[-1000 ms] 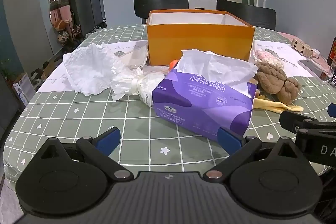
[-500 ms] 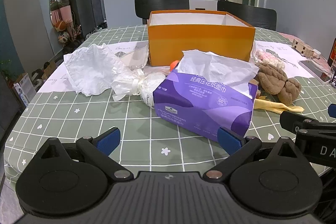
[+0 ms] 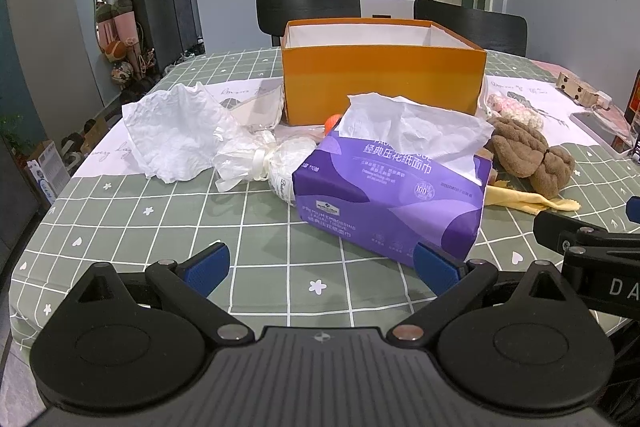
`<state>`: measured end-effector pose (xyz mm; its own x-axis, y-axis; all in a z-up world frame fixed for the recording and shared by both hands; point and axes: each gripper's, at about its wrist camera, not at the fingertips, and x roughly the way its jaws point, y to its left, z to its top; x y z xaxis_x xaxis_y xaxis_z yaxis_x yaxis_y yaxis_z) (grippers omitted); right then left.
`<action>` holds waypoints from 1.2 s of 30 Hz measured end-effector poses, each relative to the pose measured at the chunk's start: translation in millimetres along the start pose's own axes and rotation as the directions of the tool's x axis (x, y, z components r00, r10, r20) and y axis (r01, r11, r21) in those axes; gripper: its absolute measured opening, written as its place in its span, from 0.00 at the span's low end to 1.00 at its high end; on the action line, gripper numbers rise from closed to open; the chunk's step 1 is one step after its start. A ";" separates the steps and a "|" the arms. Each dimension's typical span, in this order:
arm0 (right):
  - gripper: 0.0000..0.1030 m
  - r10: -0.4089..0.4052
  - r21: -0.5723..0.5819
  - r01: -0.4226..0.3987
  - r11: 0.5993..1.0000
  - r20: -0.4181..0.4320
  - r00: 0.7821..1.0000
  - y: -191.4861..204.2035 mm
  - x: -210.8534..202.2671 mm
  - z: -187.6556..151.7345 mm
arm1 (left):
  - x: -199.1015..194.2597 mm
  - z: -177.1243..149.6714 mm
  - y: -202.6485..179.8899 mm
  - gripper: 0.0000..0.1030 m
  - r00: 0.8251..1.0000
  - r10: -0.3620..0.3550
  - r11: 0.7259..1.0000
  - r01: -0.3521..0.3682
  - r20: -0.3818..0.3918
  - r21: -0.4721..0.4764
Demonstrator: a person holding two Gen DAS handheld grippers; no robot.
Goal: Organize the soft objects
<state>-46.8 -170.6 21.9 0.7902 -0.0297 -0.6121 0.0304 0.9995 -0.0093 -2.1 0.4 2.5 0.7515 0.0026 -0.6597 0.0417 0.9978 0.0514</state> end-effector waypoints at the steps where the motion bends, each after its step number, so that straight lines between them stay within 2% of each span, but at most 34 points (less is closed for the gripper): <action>1: 0.98 -0.001 0.000 0.001 1.000 0.000 1.000 0.4 0.1 -0.4 | -0.1 -0.2 0.0 1.00 1.000 0.000 1.000 0.000 0.000 0.000; 36: 0.98 -0.003 0.005 0.003 1.000 -0.007 1.000 1.0 2.2 -5.0 | 2.8 -4.4 -1.6 1.00 1.000 0.006 1.000 -0.006 -0.005 0.004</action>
<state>-48.0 -169.6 16.6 0.7858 -0.0330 -0.6177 0.0359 0.9993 -0.0078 -3.0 -0.9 -2.7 0.7487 0.0093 -0.6628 0.0396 0.9975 0.0587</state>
